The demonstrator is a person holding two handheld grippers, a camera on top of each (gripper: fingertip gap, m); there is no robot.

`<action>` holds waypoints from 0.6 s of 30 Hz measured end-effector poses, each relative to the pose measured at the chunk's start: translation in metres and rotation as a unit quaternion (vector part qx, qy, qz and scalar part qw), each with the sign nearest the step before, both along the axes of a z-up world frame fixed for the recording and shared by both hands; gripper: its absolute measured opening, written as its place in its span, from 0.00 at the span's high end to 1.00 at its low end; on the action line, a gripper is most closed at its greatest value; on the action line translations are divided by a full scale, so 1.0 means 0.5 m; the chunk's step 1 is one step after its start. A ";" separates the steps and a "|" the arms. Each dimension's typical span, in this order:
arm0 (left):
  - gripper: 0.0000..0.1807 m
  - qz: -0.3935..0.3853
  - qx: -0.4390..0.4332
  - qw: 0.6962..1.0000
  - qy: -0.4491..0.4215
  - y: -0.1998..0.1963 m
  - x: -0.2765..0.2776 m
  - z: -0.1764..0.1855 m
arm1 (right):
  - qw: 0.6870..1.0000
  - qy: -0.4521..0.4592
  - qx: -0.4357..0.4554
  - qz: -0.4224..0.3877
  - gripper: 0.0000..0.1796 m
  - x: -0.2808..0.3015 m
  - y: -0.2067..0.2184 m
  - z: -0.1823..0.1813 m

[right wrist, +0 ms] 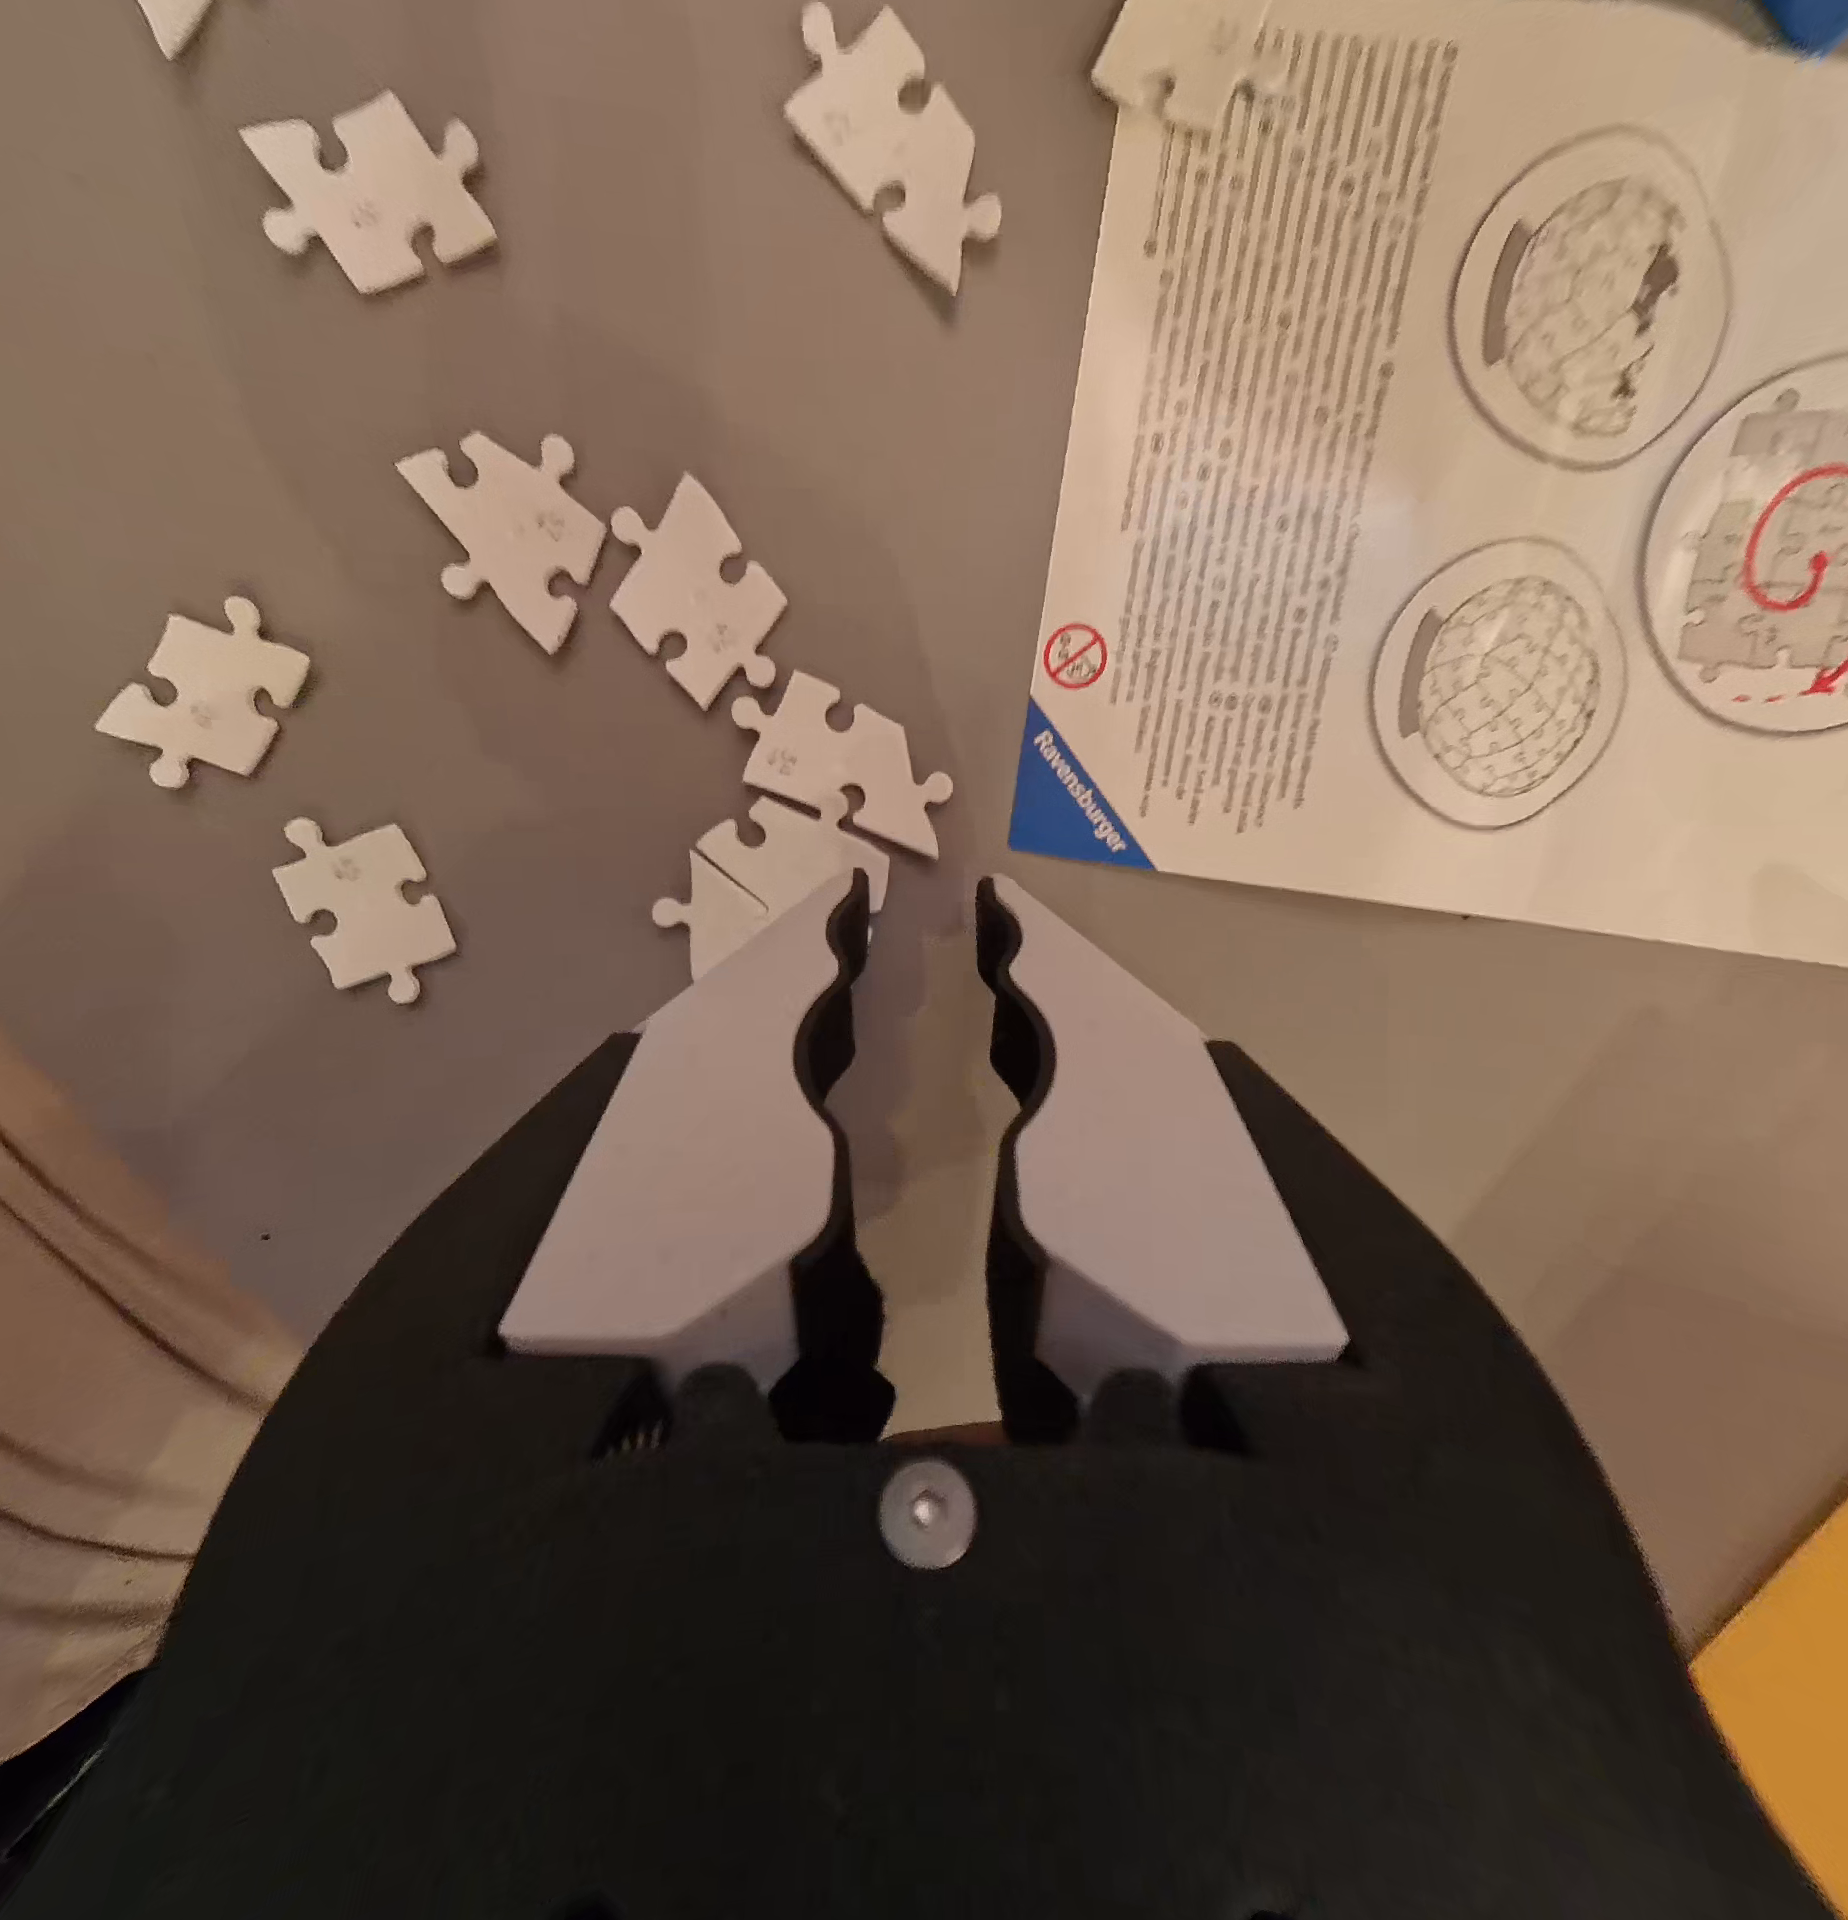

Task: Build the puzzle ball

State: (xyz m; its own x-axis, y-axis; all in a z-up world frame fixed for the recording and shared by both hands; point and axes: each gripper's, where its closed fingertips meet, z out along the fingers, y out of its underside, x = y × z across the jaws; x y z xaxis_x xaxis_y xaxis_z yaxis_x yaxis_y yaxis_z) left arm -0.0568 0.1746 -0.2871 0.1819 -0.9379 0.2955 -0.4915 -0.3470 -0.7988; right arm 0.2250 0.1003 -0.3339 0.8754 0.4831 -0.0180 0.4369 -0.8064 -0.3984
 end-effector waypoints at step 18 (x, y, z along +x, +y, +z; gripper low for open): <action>0.99 0.024 0.001 1.000 0.006 0.005 -0.050 -0.004 | 0.997 0.031 0.042 0.063 0.88 -0.077 0.044 0.038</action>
